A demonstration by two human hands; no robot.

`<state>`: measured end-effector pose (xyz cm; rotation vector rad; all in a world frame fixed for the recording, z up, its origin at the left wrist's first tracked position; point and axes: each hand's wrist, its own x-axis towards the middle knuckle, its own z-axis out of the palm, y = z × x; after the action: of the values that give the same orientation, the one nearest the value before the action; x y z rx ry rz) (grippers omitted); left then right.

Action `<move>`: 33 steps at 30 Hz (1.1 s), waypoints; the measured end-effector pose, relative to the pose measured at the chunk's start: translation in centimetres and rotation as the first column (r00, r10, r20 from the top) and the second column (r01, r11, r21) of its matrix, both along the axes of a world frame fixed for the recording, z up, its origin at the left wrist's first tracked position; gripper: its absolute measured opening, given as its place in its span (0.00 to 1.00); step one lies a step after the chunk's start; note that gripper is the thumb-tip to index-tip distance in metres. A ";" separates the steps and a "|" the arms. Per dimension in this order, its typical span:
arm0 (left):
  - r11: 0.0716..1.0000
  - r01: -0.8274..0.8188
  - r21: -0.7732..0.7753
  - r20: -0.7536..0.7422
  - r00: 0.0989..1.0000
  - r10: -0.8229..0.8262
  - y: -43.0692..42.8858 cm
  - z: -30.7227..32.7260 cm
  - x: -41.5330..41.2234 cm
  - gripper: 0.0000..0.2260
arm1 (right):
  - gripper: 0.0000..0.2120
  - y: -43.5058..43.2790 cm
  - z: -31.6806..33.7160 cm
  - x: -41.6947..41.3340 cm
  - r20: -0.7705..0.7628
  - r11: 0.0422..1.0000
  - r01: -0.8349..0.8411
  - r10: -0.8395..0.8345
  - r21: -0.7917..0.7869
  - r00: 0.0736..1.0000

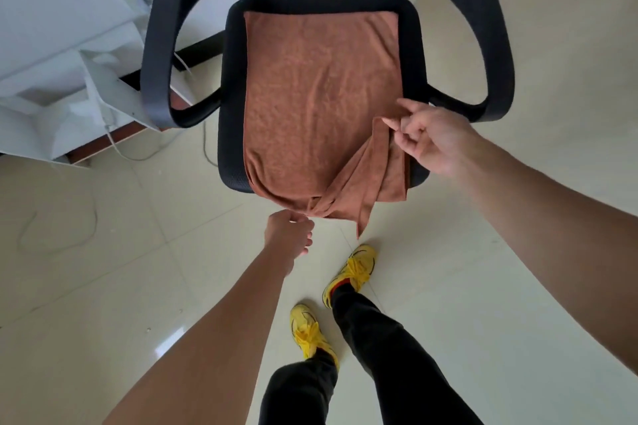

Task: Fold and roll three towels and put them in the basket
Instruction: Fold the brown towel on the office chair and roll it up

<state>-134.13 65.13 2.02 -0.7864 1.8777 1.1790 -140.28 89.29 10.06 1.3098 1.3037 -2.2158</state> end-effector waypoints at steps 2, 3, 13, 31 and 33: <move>0.999 0.010 -0.034 -0.019 1.000 -0.010 1.0 -1.0 -0.6 0.02 | 0.24 1.2 -1.9 -2.5 0.031 0.996 -0.035 0.032 0.083 0.999; 0.999 0.018 -0.043 -0.021 1.000 -0.019 1.6 -1.5 -0.7 0.02 | 0.22 1.7 -3.2 -3.2 0.044 0.989 -0.064 0.058 0.133 0.997; 0.959 0.283 -0.024 0.068 0.957 -0.281 10.1 -8.6 1.6 0.27 | 0.20 5.6 -14.0 -4.0 0.191 0.847 -0.382 0.333 0.370 0.923; 0.872 0.286 -0.396 -0.220 0.893 -0.393 1.3 -2.6 4.3 0.07 | 0.07 6.4 -8.6 6.6 0.253 0.449 -0.396 0.347 0.801 0.903; 0.819 0.359 -0.447 -0.230 0.839 -0.493 -1.5 -1.1 5.8 0.11 | 0.07 5.7 -7.6 11.4 0.262 0.339 -0.413 0.409 0.846 0.874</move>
<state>-128.30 63.66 0.96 -0.3196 2.4628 0.6821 -128.89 94.95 2.47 0.9760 2.6383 -1.0828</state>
